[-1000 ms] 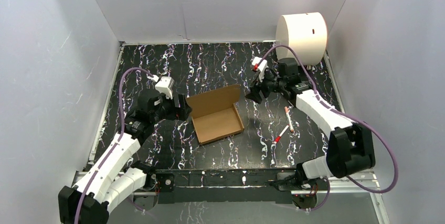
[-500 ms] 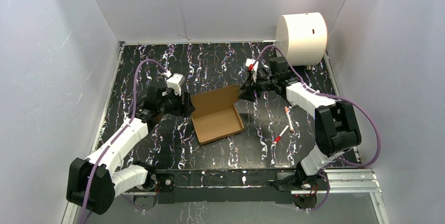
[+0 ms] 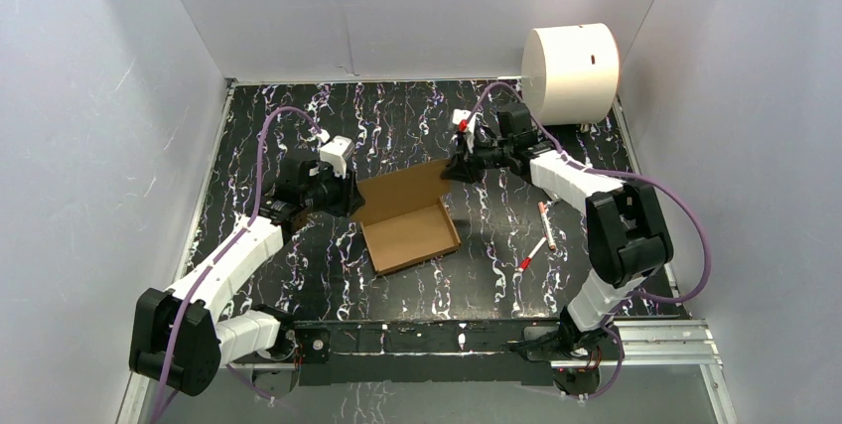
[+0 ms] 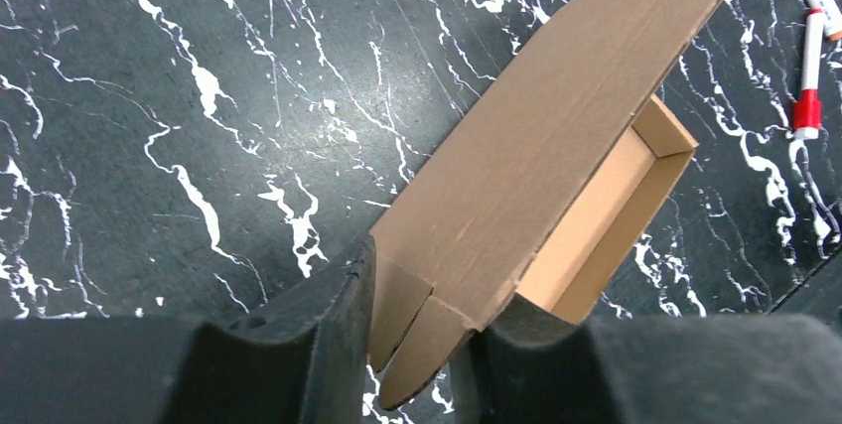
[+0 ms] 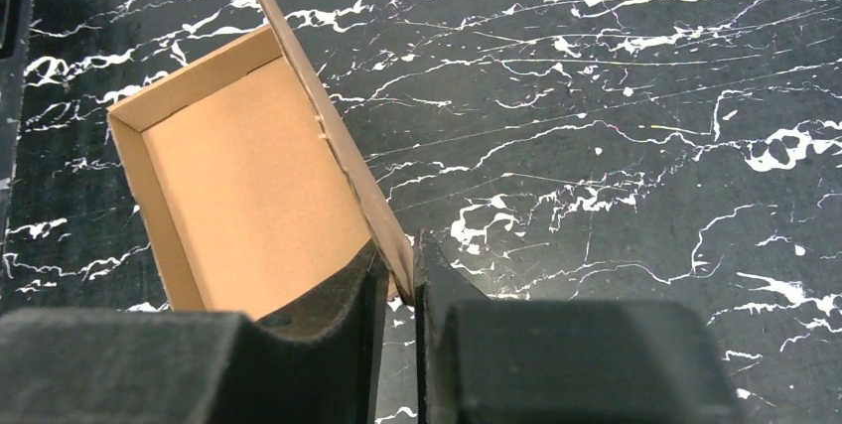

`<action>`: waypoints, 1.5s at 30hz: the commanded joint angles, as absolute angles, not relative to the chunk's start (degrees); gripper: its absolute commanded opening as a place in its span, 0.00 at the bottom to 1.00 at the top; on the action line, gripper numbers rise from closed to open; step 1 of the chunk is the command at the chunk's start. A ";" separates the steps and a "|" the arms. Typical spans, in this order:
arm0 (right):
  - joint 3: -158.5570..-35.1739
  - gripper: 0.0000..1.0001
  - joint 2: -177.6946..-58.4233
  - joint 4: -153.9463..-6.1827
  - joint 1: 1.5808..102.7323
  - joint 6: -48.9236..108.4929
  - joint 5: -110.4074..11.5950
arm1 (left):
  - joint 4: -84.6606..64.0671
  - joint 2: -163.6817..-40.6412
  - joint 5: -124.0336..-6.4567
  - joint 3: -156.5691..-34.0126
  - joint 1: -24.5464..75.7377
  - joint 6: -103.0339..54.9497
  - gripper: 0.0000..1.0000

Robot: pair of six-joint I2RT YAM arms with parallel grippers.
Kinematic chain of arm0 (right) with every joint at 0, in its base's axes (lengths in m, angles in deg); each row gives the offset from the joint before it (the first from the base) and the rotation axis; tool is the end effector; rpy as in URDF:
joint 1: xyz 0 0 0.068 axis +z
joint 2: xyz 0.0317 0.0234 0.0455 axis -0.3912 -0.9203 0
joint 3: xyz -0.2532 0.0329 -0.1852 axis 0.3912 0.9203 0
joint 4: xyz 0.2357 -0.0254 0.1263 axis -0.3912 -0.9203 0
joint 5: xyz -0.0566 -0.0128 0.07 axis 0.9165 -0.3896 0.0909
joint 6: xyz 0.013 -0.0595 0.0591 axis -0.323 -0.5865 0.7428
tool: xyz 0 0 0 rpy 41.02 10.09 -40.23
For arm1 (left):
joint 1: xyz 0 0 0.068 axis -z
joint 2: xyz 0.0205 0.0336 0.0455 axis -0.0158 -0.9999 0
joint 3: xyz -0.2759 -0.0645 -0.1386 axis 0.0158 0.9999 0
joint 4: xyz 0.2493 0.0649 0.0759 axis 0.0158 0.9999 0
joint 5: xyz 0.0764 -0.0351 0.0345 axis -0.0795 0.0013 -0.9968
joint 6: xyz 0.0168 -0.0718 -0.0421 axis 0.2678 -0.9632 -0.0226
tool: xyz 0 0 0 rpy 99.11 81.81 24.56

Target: Fold the paper box

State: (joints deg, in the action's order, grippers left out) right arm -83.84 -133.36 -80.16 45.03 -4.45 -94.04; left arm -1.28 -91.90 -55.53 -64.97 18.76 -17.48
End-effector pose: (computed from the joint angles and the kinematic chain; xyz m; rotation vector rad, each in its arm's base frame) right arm 0.3452 0.2032 0.2612 -1.2901 1.5819 0.9195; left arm 0.2479 -0.1130 0.2751 0.4604 2.0736 -0.5867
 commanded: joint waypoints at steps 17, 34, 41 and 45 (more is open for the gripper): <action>-76.22 0.00 -122.24 -68.44 64.99 11.78 -45.00 | -3.29 -88.48 -77.27 -67.63 19.93 -38.78 0.01; -77.91 0.02 -128.82 -62.76 75.22 31.57 -11.37 | -17.04 -93.94 -92.66 -67.54 28.80 -45.70 0.21; -73.54 0.07 -126.40 -60.65 74.61 23.09 -14.22 | -12.86 -92.72 -92.06 -67.19 27.43 -42.40 0.31; -72.67 0.12 -125.25 -60.81 73.60 20.92 -17.60 | -10.92 -93.04 -87.27 -66.60 25.73 -42.57 0.34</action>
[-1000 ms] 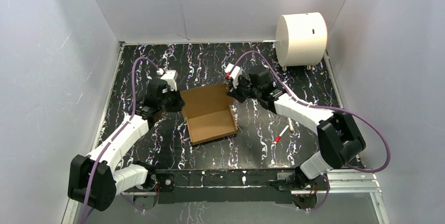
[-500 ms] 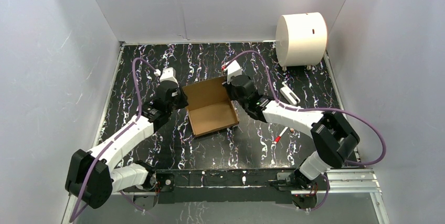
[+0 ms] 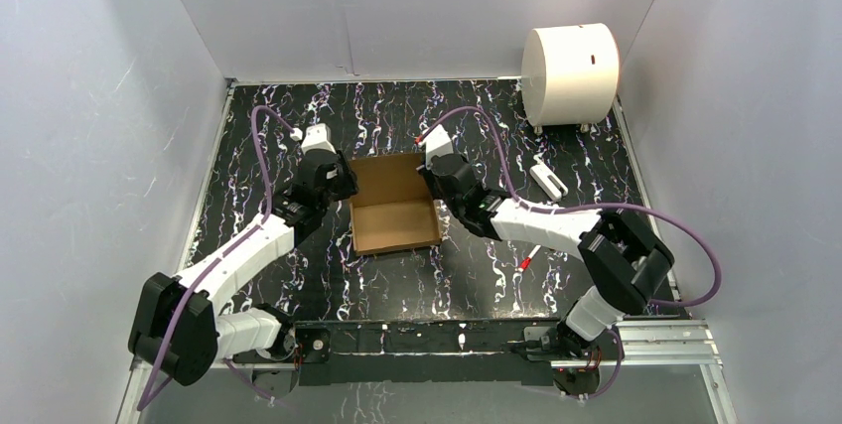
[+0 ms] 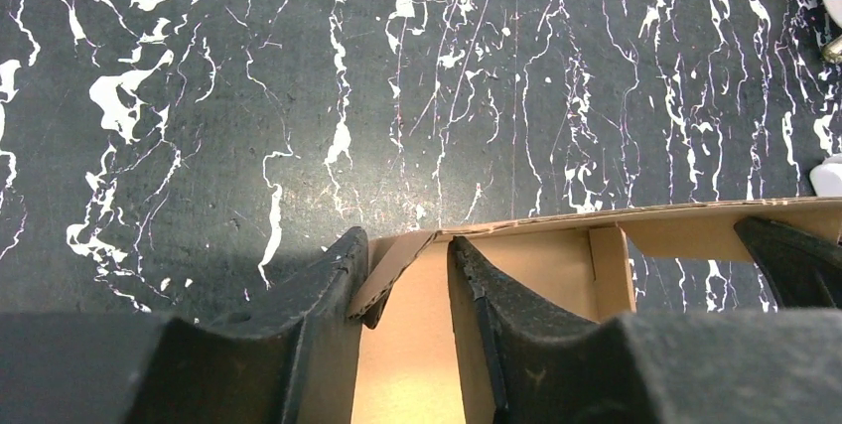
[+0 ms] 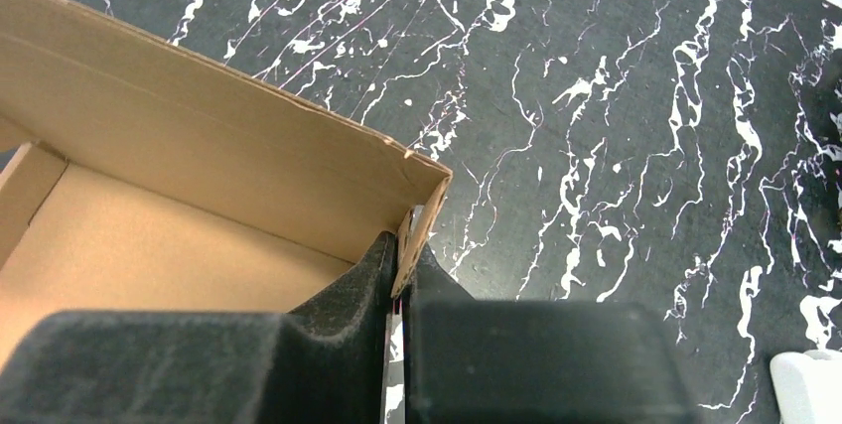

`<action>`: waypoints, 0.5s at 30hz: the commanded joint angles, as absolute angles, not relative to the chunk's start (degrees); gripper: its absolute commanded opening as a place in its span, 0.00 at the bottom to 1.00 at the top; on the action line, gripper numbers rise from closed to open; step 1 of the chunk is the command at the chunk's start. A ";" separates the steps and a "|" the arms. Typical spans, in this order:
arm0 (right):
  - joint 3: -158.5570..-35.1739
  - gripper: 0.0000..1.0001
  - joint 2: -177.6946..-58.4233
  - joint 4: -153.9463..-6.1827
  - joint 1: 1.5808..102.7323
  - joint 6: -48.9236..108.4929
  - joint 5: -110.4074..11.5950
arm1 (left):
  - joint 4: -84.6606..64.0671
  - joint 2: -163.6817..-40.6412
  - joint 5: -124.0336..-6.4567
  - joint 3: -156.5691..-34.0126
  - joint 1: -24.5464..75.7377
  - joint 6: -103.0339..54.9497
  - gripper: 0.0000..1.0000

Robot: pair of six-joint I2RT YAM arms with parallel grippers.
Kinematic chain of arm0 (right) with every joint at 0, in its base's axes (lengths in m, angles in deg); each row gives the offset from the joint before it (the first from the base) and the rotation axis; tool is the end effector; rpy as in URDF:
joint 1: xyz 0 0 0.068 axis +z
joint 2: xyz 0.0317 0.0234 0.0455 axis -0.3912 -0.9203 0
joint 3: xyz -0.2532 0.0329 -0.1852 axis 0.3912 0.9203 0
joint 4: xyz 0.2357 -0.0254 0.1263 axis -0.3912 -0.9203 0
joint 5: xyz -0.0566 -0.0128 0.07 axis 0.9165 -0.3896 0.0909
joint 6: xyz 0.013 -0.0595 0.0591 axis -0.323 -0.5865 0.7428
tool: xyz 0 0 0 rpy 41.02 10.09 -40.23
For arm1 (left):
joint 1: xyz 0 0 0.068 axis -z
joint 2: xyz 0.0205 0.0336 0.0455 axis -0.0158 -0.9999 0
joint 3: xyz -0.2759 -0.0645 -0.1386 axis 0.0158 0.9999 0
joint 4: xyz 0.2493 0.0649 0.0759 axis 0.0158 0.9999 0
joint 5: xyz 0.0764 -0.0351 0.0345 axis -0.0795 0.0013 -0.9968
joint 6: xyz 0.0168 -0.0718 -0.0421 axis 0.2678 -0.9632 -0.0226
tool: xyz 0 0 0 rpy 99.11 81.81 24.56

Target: Fold the paper box

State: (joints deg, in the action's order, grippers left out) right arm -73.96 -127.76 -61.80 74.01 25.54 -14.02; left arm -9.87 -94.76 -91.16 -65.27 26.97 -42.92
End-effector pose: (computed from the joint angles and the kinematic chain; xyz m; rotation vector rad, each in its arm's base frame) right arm 0.2733 0.2822 0.2641 -0.4716 1.8279 0.1725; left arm 0.2673 -0.1157 0.2833 -0.2435 1.9741 -0.3558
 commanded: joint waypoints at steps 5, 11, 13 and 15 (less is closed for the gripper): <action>-71.91 0.23 -123.00 -62.57 71.87 19.42 -23.56 | -5.20 -92.04 -83.33 -67.96 23.37 -40.35 0.41; -71.09 0.36 -120.30 -64.44 69.27 17.88 -30.80 | -0.25 -89.99 -78.11 -68.97 20.98 -33.85 0.51; -70.82 0.38 -119.83 -64.65 68.69 17.03 -32.59 | 0.78 -89.60 -77.17 -69.13 20.37 -31.66 0.53; -70.57 0.38 -119.69 -64.64 68.07 16.36 -34.12 | 0.82 -89.31 -75.38 -68.84 19.63 -29.34 0.55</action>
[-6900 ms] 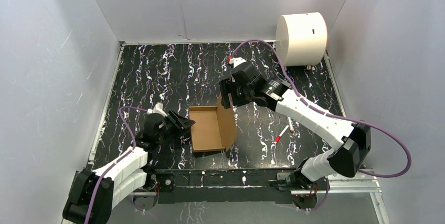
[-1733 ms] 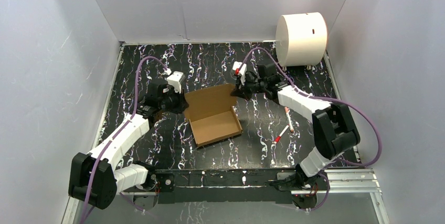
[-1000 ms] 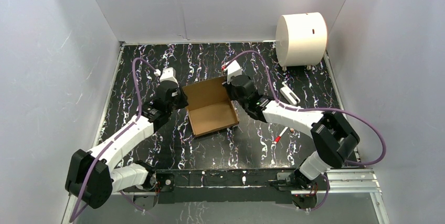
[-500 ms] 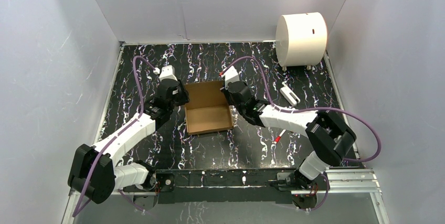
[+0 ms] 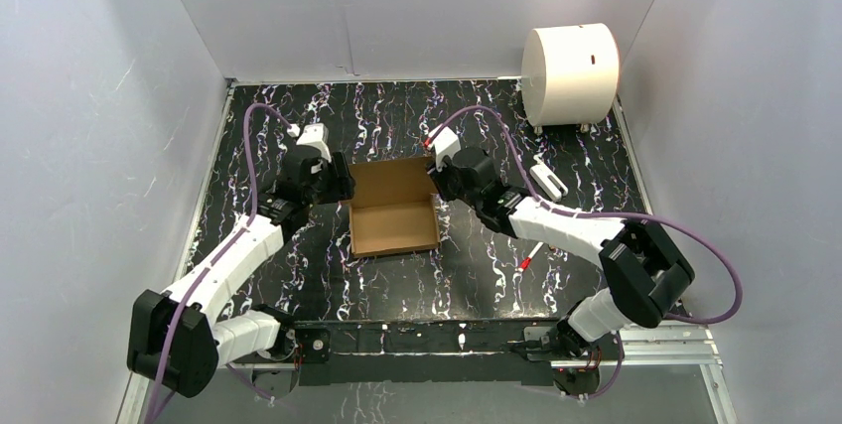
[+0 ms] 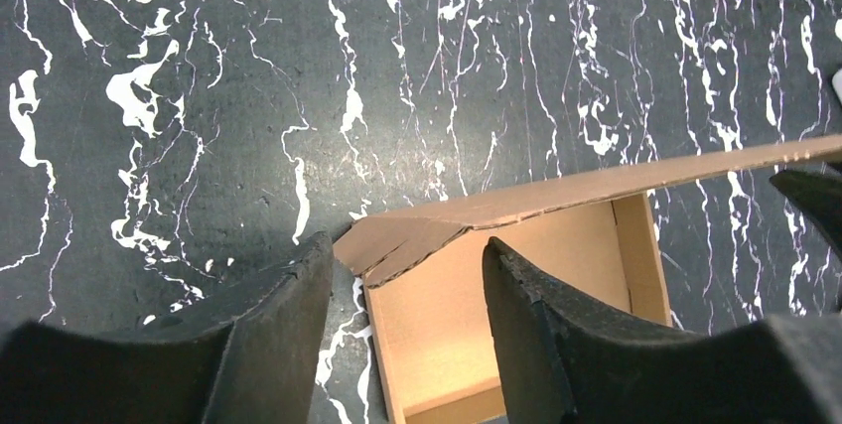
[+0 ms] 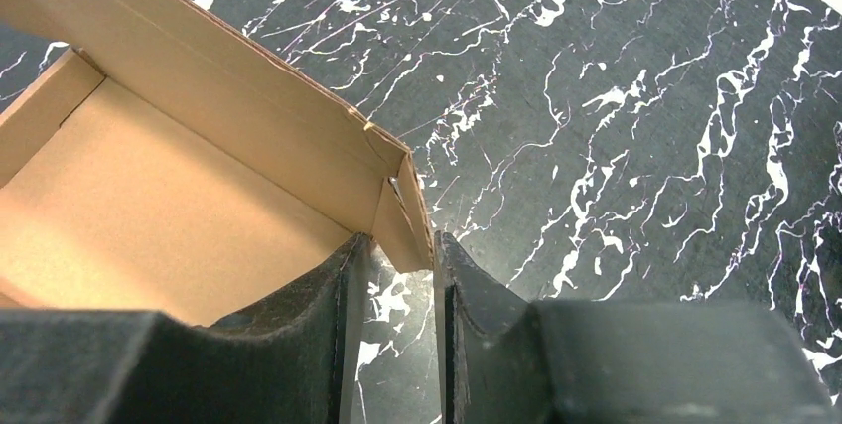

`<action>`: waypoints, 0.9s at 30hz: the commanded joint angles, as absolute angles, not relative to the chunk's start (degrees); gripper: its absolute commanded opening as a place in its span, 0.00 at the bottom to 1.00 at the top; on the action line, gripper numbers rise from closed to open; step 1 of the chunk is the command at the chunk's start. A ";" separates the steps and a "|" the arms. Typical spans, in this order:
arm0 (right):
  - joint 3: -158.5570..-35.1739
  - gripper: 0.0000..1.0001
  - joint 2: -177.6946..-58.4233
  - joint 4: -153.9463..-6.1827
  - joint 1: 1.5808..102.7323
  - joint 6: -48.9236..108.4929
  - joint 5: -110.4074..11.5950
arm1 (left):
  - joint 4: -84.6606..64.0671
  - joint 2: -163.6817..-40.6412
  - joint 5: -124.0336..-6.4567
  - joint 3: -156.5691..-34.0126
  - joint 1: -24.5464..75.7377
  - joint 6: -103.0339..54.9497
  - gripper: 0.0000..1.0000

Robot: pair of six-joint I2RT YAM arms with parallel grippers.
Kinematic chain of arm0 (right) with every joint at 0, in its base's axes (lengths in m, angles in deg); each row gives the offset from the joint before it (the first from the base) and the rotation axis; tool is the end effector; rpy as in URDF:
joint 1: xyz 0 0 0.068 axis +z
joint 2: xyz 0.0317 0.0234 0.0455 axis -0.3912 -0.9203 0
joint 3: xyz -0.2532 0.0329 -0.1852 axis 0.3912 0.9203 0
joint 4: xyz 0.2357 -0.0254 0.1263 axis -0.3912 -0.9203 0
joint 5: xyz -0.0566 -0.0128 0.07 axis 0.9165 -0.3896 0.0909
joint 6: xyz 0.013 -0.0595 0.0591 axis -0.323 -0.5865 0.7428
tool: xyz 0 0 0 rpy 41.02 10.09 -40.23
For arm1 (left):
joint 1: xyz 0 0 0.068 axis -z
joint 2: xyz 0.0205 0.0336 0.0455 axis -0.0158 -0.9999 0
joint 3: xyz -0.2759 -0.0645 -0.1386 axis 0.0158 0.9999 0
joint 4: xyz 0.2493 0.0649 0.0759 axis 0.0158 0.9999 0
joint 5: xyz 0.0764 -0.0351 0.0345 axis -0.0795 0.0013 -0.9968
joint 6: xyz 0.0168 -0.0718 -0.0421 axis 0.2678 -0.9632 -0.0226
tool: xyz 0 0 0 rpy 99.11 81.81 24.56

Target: Fold the paper box

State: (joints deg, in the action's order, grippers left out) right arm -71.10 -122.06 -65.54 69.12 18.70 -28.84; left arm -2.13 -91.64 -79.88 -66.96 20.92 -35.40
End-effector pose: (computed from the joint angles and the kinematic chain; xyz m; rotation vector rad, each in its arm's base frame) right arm 0.2694 0.2560 0.2704 -0.6881 1.8157 0.2675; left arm 0.2615 -0.0958 0.2900 -0.0902 2.0595 -0.3736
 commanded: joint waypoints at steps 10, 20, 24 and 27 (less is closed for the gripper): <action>-70.05 0.38 -120.44 -63.44 64.96 12.75 -41.32 | 2.48 -89.64 -70.66 -69.42 16.85 -20.96 0.60; -70.43 0.35 -122.35 -61.39 63.10 10.95 -46.95 | 0.21 -95.21 -64.41 -72.27 14.36 -19.08 0.61; -70.67 0.33 -122.97 -61.23 62.51 10.25 -48.31 | -0.19 -97.05 -62.33 -72.71 13.37 -18.46 0.59; -70.78 0.31 -123.28 -61.10 62.29 10.16 -49.18 | -0.93 -97.70 -61.15 -72.07 13.09 -17.54 0.56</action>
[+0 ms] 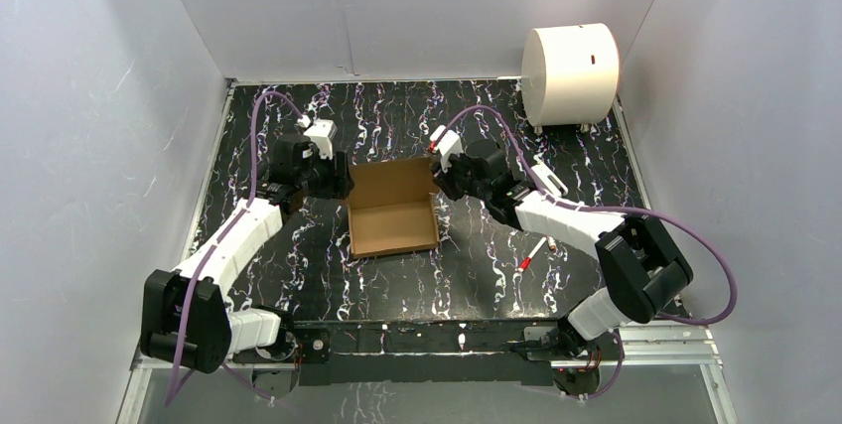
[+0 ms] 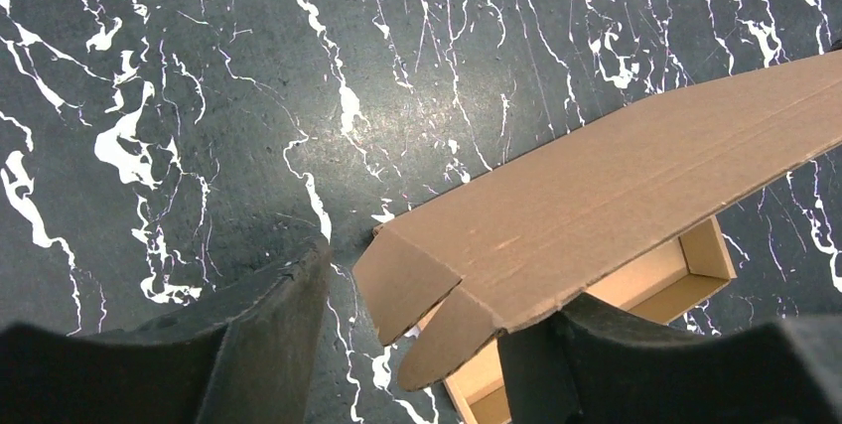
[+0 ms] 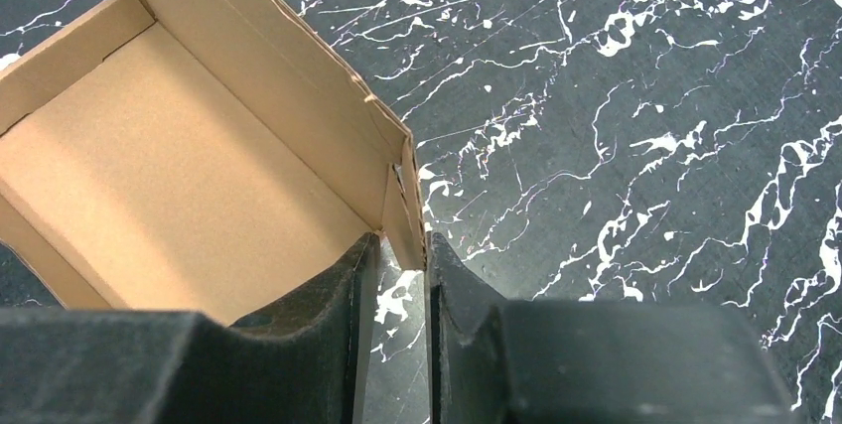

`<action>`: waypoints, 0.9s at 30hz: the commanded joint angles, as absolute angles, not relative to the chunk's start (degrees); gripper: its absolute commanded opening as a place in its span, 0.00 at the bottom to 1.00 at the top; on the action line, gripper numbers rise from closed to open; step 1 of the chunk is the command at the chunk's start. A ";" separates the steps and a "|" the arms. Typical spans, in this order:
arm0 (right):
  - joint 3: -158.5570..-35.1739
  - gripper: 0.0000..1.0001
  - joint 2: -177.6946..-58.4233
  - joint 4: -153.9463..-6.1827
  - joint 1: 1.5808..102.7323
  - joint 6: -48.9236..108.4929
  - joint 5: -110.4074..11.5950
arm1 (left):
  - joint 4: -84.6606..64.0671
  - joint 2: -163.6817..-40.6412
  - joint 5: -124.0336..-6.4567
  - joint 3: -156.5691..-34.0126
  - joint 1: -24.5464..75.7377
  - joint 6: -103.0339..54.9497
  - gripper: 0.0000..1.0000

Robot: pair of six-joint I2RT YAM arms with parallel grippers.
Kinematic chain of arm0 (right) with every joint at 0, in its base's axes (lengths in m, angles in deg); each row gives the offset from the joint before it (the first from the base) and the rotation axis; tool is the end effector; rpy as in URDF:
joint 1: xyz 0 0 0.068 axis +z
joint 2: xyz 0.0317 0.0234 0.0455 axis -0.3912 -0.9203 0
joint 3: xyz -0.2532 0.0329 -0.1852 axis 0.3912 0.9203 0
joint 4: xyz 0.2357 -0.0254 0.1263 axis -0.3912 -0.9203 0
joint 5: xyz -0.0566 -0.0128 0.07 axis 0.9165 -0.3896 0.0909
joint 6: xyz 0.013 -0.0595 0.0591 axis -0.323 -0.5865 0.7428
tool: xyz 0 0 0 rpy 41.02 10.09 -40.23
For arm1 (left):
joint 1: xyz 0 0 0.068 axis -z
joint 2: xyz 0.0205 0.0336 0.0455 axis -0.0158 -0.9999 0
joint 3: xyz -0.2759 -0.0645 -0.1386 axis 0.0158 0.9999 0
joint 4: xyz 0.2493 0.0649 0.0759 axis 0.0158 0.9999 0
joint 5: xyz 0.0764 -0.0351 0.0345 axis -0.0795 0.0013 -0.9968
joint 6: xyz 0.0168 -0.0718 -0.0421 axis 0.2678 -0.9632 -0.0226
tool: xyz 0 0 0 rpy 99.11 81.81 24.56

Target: Fold the paper box

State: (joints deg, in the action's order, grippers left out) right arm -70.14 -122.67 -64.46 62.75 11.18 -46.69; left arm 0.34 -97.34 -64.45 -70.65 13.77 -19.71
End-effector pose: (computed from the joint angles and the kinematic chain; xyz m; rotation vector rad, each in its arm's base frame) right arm 0.2826 0.2433 0.2623 -0.9079 1.7496 0.4043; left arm 0.2865 -0.0871 0.2827 0.2329 2.1270 -0.3934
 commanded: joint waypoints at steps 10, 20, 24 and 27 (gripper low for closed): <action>-71.52 0.04 -123.20 -62.77 62.23 13.01 -52.17 | -0.62 -98.01 -58.24 -72.33 12.94 -18.95 0.18; -74.66 0.00 -123.67 -66.17 66.69 21.84 -40.24 | -1.45 -96.68 -66.30 -71.19 13.27 -36.30 0.06; -76.81 0.00 -125.29 -67.69 70.91 26.55 -29.71 | -4.19 -95.56 -70.87 -69.59 14.55 -42.16 0.06; -78.19 0.00 -126.72 -67.65 72.96 30.43 -23.47 | -7.62 -93.95 -73.62 -67.85 15.43 -45.31 0.07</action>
